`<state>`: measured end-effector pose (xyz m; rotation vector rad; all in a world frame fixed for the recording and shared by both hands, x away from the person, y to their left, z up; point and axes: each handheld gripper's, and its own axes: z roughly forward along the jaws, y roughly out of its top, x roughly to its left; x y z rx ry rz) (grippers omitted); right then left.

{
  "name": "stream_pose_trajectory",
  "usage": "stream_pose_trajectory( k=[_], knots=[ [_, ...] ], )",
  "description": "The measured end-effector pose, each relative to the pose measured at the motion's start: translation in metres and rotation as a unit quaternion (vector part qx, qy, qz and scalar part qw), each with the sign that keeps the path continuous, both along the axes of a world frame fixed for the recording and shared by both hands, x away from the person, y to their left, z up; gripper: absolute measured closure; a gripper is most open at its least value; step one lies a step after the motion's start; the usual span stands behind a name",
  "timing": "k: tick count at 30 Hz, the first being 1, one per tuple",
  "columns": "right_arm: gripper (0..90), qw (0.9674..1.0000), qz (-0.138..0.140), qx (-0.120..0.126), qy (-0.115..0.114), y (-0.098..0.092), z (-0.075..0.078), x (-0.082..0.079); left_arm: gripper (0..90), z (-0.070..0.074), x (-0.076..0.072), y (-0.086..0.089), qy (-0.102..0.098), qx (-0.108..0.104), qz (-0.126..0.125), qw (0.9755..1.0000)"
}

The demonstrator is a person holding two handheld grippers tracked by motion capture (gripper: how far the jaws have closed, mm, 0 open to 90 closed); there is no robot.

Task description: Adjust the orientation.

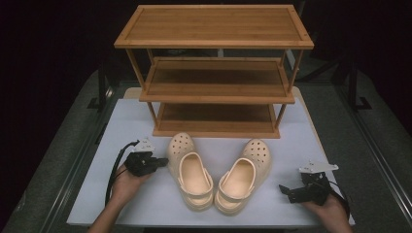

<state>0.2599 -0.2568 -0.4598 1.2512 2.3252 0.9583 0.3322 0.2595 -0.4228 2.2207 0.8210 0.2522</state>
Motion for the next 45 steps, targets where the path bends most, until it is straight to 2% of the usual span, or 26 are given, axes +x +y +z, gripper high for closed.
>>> stream_pose_trajectory(
  k=[3,5,15,18,20,26,27,28,31,37,40,41,44,45],
  knots=[
    [0.0,1.0000,0.000,0.000,0.000,0.000,0.000,0.000,90.0,0.001,0.010,-0.009,-0.004,0.002,0.003,1.0000],
    [0.0,1.0000,0.000,0.000,0.000,0.000,0.000,0.000,90.0,0.000,0.014,-0.014,0.001,0.003,0.004,1.0000],
    [0.0,1.0000,0.000,0.000,-0.001,0.000,0.000,0.000,90.0,-0.001,0.033,-0.036,0.001,-0.001,0.000,1.0000],
    [0.0,1.0000,0.000,0.000,0.000,0.000,0.000,0.000,90.0,-0.002,0.038,-0.046,-0.006,0.003,-0.001,1.0000],
    [0.0,1.0000,0.000,0.000,0.000,0.000,0.000,0.000,90.0,-0.003,0.038,-0.048,-0.005,0.007,0.001,1.0000],
    [0.0,1.0000,0.000,0.000,0.000,0.000,0.000,0.000,89.6,0.001,0.037,-0.042,-0.008,-0.005,0.002,1.0000],
    [0.0,1.0000,0.000,0.000,-0.001,0.000,0.000,0.000,82.1,0.005,0.036,-0.037,-0.008,-0.010,0.004,0.9999],
    [0.0,1.0000,0.000,0.000,-0.001,0.000,0.000,0.000,80.3,0.005,0.036,-0.037,-0.008,-0.010,0.004,0.9999],
    [0.0,1.0000,0.000,0.000,-0.001,0.000,0.000,0.000,72.9,0.016,0.028,-0.022,-0.010,-0.022,0.014,0.9996],
    [0.0,1.0000,0.000,0.000,-0.001,0.000,0.000,0.000,50.0,0.030,0.010,-0.007,-0.013,-0.033,0.012,0.9993],
    [0.0,1.0000,0.001,0.000,-0.001,0.000,0.000,0.000,42.7,0.033,0.003,-0.004,-0.015,-0.040,0.005,0.9991],
    [0.0,1.0000,0.001,0.000,-0.001,0.000,0.000,0.000,41.1,0.036,-0.006,-0.003,-0.019,-0.044,0.001,0.9989],
    [0.0,1.0000,0.000,0.000,-0.001,0.000,0.000,0.000,38.8,0.039,-0.013,-0.003,-0.024,-0.050,-0.005,0.9984],
    [0.0,1.0000,0.000,0.000,0.000,0.000,0.000,0.000,38.1,0.044,-0.019,-0.005,-0.028,-0.059,-0.013,0.9978]
  ],
)
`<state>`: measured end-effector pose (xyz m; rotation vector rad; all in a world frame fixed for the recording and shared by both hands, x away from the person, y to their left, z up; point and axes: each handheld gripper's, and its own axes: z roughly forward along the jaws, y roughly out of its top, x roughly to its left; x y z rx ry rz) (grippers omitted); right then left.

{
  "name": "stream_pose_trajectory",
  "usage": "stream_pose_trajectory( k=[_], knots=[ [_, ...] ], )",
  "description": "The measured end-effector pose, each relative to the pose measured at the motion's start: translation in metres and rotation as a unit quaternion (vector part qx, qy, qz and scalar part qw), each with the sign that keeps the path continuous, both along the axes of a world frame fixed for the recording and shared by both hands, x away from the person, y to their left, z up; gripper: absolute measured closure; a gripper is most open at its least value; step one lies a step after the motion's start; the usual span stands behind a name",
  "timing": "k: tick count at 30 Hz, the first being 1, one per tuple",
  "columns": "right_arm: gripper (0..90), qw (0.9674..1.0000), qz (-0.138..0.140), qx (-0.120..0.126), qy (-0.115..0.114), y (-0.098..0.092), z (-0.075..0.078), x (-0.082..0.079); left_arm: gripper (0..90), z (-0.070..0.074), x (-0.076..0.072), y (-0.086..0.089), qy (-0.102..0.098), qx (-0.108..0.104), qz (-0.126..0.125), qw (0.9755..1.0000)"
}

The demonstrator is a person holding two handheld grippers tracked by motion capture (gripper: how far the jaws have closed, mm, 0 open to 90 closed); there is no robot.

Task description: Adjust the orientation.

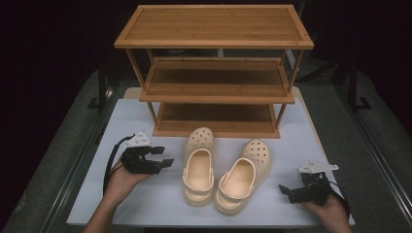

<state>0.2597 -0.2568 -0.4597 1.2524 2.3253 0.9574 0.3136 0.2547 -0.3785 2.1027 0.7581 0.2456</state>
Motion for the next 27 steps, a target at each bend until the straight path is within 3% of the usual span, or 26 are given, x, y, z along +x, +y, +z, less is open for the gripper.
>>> stream_pose_trajectory(
  k=[4,11,20,27],
  knots=[
    [0.0,1.0000,0.000,0.000,0.000,0.000,0.000,0.000,37.4,0.009,-0.004,-0.010,-0.007,-0.018,-0.011,0.9997],
    [0.0,1.0000,0.001,-0.001,-0.001,0.000,0.000,0.000,37.1,0.007,-0.003,-0.028,-0.010,-0.014,-0.024,0.9996],
    [0.0,1.0000,0.000,0.000,-0.001,0.000,0.000,0.000,38.4,-0.006,0.005,-0.058,-0.014,0.010,-0.021,0.9996],
    [0.0,1.0000,0.000,0.000,-0.001,0.000,0.000,0.000,51.4,-0.011,0.003,-0.070,-0.029,0.042,-0.013,0.9986]
  ],
)
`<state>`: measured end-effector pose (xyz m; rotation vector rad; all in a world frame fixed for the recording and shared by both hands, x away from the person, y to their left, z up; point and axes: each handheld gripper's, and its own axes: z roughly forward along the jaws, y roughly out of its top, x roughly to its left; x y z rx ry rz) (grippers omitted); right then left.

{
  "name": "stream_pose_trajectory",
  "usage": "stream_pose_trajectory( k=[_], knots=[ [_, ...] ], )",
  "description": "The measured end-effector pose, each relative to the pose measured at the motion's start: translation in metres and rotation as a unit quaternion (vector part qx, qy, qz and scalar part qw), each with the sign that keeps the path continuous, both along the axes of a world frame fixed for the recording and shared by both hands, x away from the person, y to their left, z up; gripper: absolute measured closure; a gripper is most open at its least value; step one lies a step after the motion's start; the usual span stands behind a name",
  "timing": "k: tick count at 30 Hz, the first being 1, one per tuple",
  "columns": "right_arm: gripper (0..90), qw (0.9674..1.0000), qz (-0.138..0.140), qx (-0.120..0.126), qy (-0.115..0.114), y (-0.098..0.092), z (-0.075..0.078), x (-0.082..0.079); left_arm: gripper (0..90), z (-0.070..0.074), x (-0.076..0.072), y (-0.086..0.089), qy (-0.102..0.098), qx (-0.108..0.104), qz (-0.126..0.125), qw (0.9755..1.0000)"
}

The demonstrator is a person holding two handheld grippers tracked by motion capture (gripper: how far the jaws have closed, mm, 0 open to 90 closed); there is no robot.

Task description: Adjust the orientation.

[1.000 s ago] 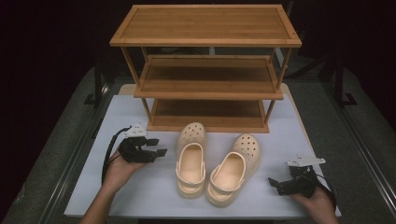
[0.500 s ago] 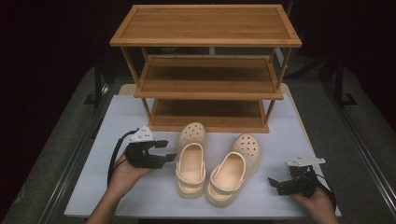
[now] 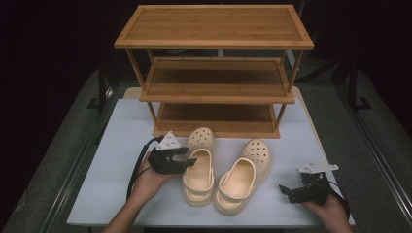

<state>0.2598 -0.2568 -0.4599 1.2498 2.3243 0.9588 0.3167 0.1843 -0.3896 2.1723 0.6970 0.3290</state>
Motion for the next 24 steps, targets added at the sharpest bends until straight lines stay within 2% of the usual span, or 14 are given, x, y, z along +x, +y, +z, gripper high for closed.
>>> stream_pose_trajectory(
  k=[2,3,16,19,24],
  knots=[
    [0.0,1.0000,0.000,0.000,0.000,0.000,0.000,0.000,53.2,-0.001,-0.002,-0.002,-0.009,0.012,0.001,0.9999],
    [0.0,1.0000,0.000,0.000,0.000,0.000,0.000,0.000,58.9,-0.001,-0.003,-0.002,-0.015,0.020,0.006,0.9997],
    [0.0,1.0000,0.000,0.000,0.000,0.000,0.000,0.000,74.6,0.003,-0.006,0.002,-0.012,0.011,0.011,0.9998],
    [0.0,1.0000,0.000,0.000,0.000,0.000,0.000,0.000,79.5,0.005,-0.005,0.004,-0.019,0.017,0.016,0.9996],
    [0.0,1.0000,0.000,0.000,0.000,0.000,0.000,0.000,81.7,0.005,-0.004,0.008,-0.020,0.017,0.019,0.9995]
  ],
)
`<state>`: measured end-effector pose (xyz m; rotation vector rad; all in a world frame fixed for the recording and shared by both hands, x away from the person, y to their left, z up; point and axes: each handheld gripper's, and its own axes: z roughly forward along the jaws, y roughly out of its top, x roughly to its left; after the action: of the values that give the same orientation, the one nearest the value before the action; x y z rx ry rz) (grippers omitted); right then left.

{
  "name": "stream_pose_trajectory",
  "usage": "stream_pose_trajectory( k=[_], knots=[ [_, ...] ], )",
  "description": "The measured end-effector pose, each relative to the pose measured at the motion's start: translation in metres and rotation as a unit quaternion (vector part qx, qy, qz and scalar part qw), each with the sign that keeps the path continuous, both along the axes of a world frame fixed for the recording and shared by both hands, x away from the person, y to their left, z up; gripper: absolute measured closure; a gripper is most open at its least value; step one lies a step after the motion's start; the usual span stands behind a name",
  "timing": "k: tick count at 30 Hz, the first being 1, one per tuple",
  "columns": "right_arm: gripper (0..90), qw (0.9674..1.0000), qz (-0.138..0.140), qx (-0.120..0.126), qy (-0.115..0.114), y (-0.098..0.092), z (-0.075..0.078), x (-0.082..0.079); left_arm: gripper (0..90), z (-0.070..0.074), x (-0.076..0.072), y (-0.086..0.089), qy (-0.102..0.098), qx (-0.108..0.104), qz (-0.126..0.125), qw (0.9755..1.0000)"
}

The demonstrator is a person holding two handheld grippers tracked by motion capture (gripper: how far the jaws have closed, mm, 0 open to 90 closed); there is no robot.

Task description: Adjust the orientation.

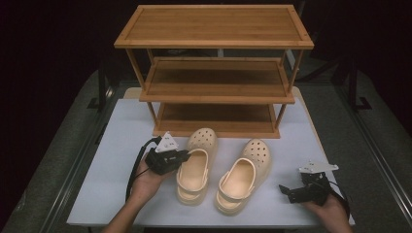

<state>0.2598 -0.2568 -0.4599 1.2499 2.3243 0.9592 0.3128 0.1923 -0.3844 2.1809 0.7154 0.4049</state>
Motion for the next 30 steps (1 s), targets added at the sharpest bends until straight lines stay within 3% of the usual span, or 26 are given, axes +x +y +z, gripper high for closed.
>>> stream_pose_trajectory(
  k=[2,14,30],
  knots=[
    [0.0,1.0000,0.000,0.000,0.000,0.000,0.000,0.000,82.3,0.001,0.000,0.002,-0.006,0.008,0.000,1.0000],
    [0.0,1.0000,0.000,0.000,0.000,0.000,0.000,0.000,84.1,0.009,0.000,0.023,-0.011,-0.005,0.002,0.9999],
    [0.0,1.0000,0.000,0.000,0.000,0.000,0.000,0.000,84.3,0.017,-0.006,0.090,-0.035,-0.003,0.032,0.9988]
  ],
)
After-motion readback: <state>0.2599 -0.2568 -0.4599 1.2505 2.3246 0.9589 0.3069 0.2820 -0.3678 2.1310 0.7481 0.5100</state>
